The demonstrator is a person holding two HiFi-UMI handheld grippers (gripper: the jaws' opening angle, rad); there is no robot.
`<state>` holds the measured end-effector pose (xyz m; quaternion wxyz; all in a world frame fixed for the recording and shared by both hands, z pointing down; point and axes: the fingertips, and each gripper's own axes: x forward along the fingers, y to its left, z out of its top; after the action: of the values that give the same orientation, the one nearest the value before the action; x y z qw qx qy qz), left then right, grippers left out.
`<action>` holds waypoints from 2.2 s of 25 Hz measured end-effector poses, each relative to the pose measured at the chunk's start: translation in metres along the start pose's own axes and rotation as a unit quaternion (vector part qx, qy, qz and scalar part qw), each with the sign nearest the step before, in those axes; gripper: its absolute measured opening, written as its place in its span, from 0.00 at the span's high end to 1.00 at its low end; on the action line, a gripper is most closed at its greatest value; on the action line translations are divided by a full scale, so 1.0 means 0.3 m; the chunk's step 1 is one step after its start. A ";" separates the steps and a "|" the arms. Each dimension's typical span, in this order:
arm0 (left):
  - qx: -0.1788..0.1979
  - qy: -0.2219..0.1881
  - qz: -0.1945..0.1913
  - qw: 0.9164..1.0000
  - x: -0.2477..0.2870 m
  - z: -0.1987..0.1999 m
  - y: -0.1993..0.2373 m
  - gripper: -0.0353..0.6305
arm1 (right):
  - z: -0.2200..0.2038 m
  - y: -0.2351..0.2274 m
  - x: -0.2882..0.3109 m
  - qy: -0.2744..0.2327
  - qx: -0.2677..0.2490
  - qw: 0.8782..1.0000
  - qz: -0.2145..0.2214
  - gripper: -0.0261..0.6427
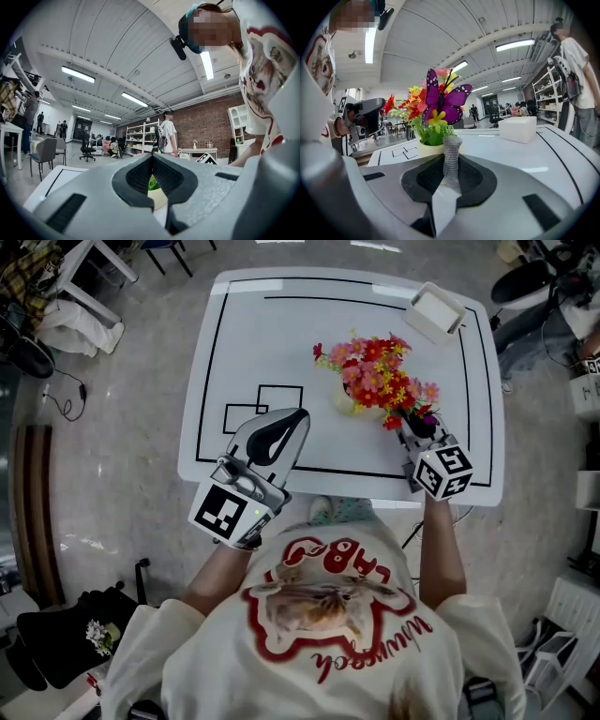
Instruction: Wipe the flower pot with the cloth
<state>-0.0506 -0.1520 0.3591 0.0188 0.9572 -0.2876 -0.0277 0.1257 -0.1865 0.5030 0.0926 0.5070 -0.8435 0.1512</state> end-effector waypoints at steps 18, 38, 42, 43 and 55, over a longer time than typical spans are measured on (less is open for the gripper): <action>-0.004 0.002 -0.010 1.000 -0.051 -0.013 -0.030 0.94 | -0.024 0.047 -0.010 0.007 -0.015 0.999 -0.030 0.87; -0.017 -0.001 -0.013 1.000 -0.072 -0.025 -0.037 0.94 | -0.032 0.084 -0.008 -0.001 0.011 0.995 -0.099 0.87; -0.017 -0.002 -0.014 1.000 -0.075 -0.024 -0.041 0.94 | -0.030 0.092 -0.005 -0.003 0.020 0.994 -0.107 0.87; -0.017 -0.002 -0.013 1.000 -0.075 -0.024 -0.040 0.94 | -0.029 0.096 -0.005 -0.004 0.024 0.994 -0.109 0.87; -0.020 -0.003 -0.009 1.000 -0.096 -0.029 -0.042 0.94 | -0.027 0.139 -0.001 -0.018 0.050 0.991 -0.125 0.86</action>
<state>-0.0673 -0.1255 0.3683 0.0372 0.9592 -0.2780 -0.0363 0.0891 -0.1651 0.5038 0.0701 0.6151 -0.7664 0.1716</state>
